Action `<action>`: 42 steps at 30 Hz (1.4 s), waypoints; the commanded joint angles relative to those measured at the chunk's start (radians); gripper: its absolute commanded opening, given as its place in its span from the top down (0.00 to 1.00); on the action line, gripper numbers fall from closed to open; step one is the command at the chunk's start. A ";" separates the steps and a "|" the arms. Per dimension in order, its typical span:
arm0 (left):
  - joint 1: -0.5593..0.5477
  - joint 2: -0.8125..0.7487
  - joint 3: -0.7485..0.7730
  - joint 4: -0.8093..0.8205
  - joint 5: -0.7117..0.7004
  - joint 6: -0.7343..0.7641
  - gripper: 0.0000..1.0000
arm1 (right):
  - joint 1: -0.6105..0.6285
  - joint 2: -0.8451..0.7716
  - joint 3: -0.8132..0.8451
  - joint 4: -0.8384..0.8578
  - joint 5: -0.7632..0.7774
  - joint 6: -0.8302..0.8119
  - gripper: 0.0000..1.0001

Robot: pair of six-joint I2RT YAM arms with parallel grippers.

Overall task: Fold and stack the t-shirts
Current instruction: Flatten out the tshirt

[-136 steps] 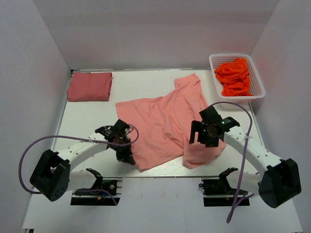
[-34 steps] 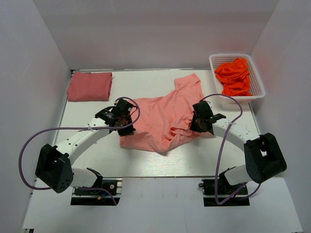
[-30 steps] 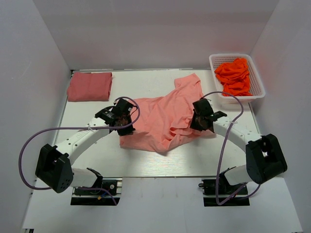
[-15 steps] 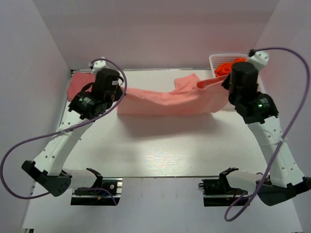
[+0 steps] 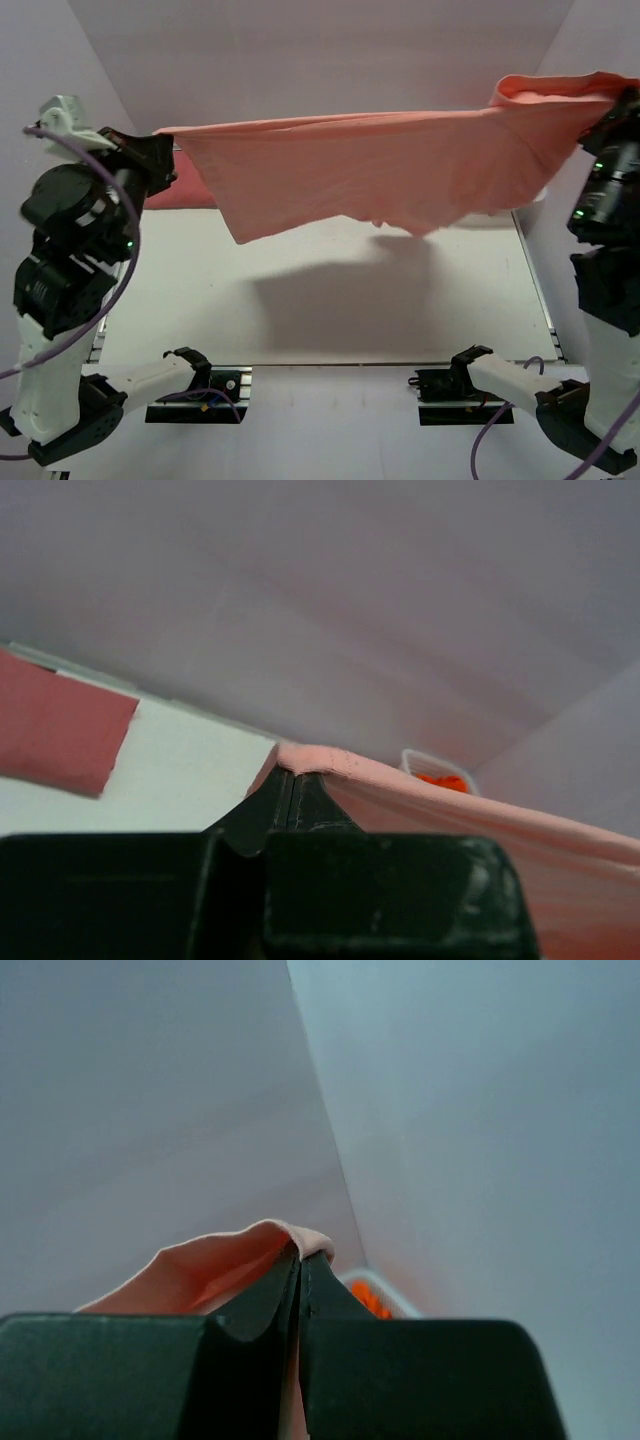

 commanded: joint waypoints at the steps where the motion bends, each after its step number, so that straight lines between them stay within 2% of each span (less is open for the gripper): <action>1: 0.004 -0.042 0.034 0.054 0.043 0.079 1.00 | -0.002 -0.051 0.088 0.214 -0.018 -0.180 1.00; 9: 0.004 -0.136 0.103 0.101 0.301 0.076 1.00 | -0.004 -0.143 0.188 0.179 -0.312 -0.154 1.00; 13: 0.013 -0.194 0.103 0.110 0.381 0.054 1.00 | -0.007 -0.220 0.183 0.158 -0.400 -0.115 1.00; 20: 0.013 -0.217 0.071 0.074 0.341 0.012 1.00 | -0.007 -0.263 0.073 0.155 -0.431 -0.099 1.00; 25: 0.013 -0.167 -0.044 0.025 0.187 -0.023 1.00 | -0.005 -0.259 -0.145 0.213 -0.414 -0.063 1.00; 27: 0.004 -0.124 -0.104 0.015 0.102 -0.032 1.00 | -0.005 -0.254 -0.211 0.257 -0.375 -0.048 1.00; 28: 0.004 -0.109 -0.129 0.015 0.072 -0.042 1.00 | -0.005 -0.249 -0.319 0.277 -0.359 -0.034 1.00; 33: 0.014 0.035 -0.310 0.002 -0.152 -0.095 1.00 | -0.007 -0.199 -0.599 0.455 -0.232 -0.005 1.00; 37: 0.042 0.242 -0.385 0.014 -0.206 -0.128 1.00 | -0.017 -0.024 -0.749 0.555 -0.193 0.021 1.00; 38: 0.054 0.340 -0.409 0.058 -0.206 -0.128 1.00 | -0.033 0.046 -0.784 0.579 -0.195 0.029 1.00; 41: 0.128 0.517 -0.382 0.107 -0.176 -0.128 1.00 | -0.056 0.261 -0.766 0.616 -0.248 0.069 1.00; 42: 0.148 0.642 -0.355 0.116 -0.176 -0.138 1.00 | -0.077 0.307 -0.754 0.645 -0.258 0.076 1.00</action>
